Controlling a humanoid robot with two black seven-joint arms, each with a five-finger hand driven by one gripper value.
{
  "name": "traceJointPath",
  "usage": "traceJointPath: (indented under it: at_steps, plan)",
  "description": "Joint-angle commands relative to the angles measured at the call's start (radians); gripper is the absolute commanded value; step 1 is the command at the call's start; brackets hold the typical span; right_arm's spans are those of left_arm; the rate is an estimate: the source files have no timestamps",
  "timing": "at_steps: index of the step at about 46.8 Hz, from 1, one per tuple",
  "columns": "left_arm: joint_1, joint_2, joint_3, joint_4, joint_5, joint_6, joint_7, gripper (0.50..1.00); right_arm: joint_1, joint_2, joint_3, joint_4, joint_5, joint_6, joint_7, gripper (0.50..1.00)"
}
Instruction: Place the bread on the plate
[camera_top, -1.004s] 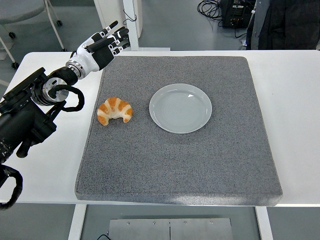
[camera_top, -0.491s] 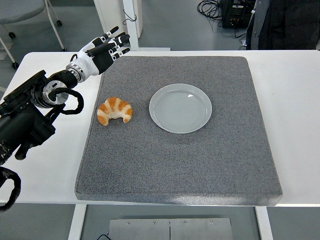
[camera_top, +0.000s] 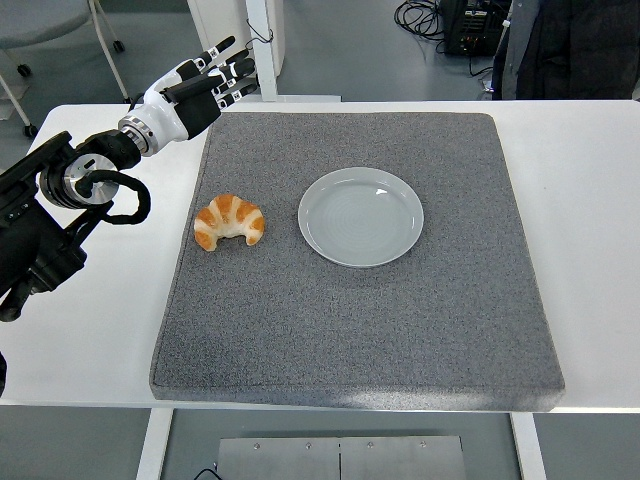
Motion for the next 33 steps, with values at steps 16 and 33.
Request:
traceJointPath:
  at_steps: [16, 33]
  plan:
    - [0.077, 0.164, 0.025, -0.295, 0.132, 0.093, -0.005, 0.986, 0.0, 0.0, 0.0, 0.0, 0.0, 0.0, 0.0, 1.0]
    - [0.108, 0.29, 0.028, -0.48, 0.296, 0.107, -0.005, 0.984, 0.001, 0.0, 0.0, 0.0, 0.0, 0.0, 0.0, 1.0]
